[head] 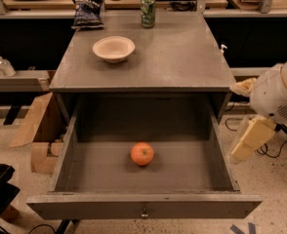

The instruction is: Pick orange from top drawer and place on counter

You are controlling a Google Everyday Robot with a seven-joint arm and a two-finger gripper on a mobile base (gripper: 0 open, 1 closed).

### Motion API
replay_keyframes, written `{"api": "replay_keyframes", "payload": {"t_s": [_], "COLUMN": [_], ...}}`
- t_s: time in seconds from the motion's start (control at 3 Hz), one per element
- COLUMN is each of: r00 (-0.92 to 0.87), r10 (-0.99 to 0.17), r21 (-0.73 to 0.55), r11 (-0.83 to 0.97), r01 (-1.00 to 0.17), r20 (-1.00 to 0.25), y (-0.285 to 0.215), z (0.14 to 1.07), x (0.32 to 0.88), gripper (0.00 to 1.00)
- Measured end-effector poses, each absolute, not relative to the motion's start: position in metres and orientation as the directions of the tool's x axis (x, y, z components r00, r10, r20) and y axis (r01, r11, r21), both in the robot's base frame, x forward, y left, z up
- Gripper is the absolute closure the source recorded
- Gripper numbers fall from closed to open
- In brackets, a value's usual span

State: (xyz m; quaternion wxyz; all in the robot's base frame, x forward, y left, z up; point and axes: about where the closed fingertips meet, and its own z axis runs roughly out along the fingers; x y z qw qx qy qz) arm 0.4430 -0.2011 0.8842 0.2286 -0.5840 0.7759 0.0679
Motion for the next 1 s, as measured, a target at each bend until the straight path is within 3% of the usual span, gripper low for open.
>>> {"api": "replay_keyframes", "payload": {"t_s": [0.67, 1.0], "r00": [-0.161, -0.149], "r10": [-0.677, -0.664], "r21": [-0.148, -0.184], "r11": [0.375, 0.405], "r01": [-0.915, -0.896], "r20": [-0.718, -0.733], "y": [-0.155, -0.153], "z": [0.806, 0.809], "x": [0.474, 0.488], "gripper": [0.00, 0.00]}}
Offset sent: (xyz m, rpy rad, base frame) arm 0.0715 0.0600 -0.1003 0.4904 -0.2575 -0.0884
